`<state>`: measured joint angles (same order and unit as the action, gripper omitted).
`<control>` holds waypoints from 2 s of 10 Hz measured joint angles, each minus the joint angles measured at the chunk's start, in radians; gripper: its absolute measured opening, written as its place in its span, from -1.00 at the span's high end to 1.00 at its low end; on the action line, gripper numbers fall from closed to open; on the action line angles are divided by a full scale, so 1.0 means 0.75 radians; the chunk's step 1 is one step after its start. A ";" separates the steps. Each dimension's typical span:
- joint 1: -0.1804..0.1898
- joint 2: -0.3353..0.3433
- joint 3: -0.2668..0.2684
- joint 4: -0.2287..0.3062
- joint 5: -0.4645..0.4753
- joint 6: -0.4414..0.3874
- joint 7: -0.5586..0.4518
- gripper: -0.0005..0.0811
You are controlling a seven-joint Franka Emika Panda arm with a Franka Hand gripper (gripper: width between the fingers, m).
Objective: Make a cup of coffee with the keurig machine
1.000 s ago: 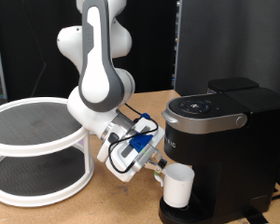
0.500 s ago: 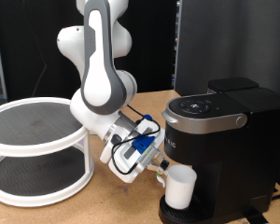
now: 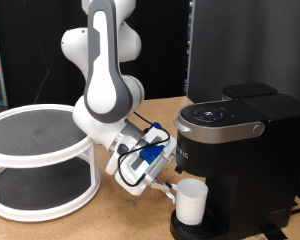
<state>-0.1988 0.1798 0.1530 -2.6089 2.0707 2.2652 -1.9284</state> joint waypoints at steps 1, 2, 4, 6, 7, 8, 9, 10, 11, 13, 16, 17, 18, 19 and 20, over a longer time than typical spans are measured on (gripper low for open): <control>-0.012 -0.012 -0.009 -0.011 -0.055 -0.013 0.012 -0.48; -0.032 -0.038 -0.028 -0.031 -0.144 -0.038 0.055 -0.85; -0.083 -0.108 -0.071 -0.086 -0.306 -0.115 0.153 -0.96; -0.137 -0.179 -0.122 -0.142 -0.398 -0.238 0.184 -0.98; -0.158 -0.220 -0.143 -0.163 -0.447 -0.270 0.220 -0.98; -0.177 -0.264 -0.165 -0.183 -0.495 -0.301 0.259 -0.99; -0.194 -0.309 -0.185 -0.200 -0.533 -0.333 0.297 -0.99; -0.208 -0.354 -0.203 -0.215 -0.570 -0.358 0.334 -0.99; -0.220 -0.401 -0.218 -0.226 -0.606 -0.380 0.379 -0.99; -0.239 -0.497 -0.242 -0.234 -0.664 -0.405 0.467 -0.99; -0.257 -0.591 -0.256 -0.247 -0.753 -0.405 0.539 -0.99; -0.252 -0.588 -0.254 -0.247 -0.688 -0.405 0.535 -0.99; -0.243 -0.588 -0.246 -0.247 -0.605 -0.406 0.534 -0.99; -0.230 -0.591 -0.229 -0.244 -0.508 -0.404 0.533 -0.99; -0.215 -0.600 -0.204 -0.236 -0.428 -0.391 0.533 -0.99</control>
<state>-0.3598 -0.2705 0.0002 -2.7861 1.7494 1.9717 -1.5287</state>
